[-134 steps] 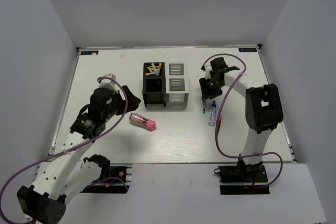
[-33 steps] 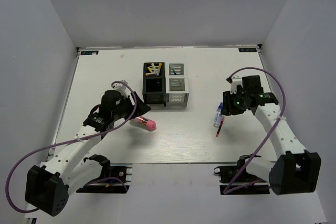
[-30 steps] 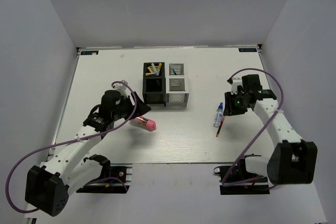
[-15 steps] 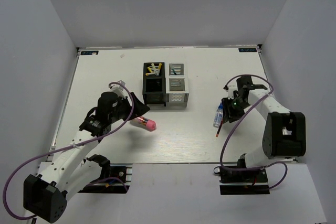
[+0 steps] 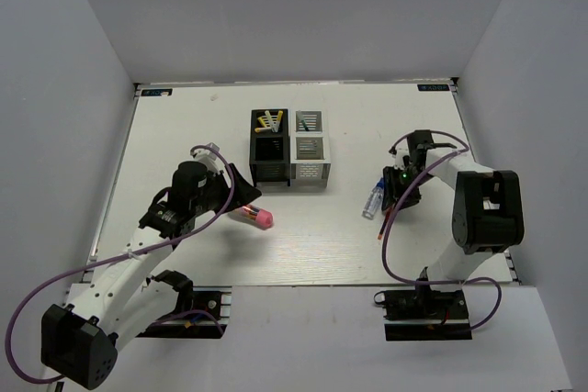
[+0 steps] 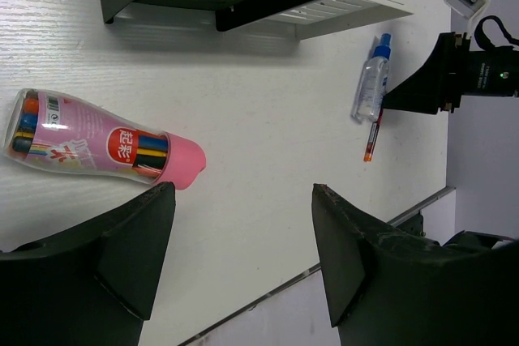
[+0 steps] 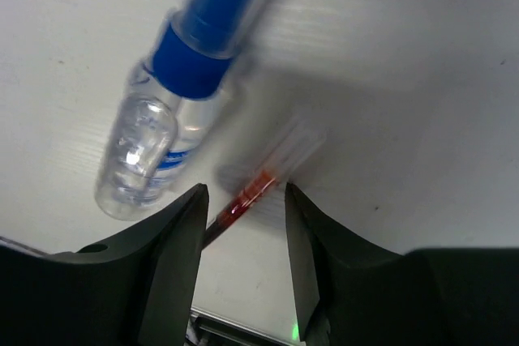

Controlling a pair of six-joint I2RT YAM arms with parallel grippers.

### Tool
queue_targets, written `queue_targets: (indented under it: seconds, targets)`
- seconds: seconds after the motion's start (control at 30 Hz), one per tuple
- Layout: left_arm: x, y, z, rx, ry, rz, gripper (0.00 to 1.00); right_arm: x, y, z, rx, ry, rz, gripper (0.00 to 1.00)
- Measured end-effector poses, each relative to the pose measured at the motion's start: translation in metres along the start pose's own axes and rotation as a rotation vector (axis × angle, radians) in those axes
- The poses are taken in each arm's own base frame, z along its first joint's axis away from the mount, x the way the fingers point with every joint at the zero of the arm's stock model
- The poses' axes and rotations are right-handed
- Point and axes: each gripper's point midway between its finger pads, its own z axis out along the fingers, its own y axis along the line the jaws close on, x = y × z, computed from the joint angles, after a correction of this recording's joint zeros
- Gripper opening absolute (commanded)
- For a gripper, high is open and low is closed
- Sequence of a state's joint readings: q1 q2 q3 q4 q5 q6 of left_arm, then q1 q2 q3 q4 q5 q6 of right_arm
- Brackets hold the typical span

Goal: Sort the stationery into containers
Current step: Pick up the pen from the center of the board.

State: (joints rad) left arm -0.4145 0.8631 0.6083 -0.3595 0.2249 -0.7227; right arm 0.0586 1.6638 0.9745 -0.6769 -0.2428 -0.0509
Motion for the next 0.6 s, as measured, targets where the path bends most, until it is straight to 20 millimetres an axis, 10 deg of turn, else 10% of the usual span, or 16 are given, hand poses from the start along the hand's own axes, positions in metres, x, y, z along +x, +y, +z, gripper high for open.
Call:
queue_targets:
  seconds: [0.6]
  targets:
    - [0.0009,0.0017,-0.0002,-0.008,0.003,-0.002,0.78,-0.0059,-0.0022,0.0078,0.054,0.001,0.098,0.00]
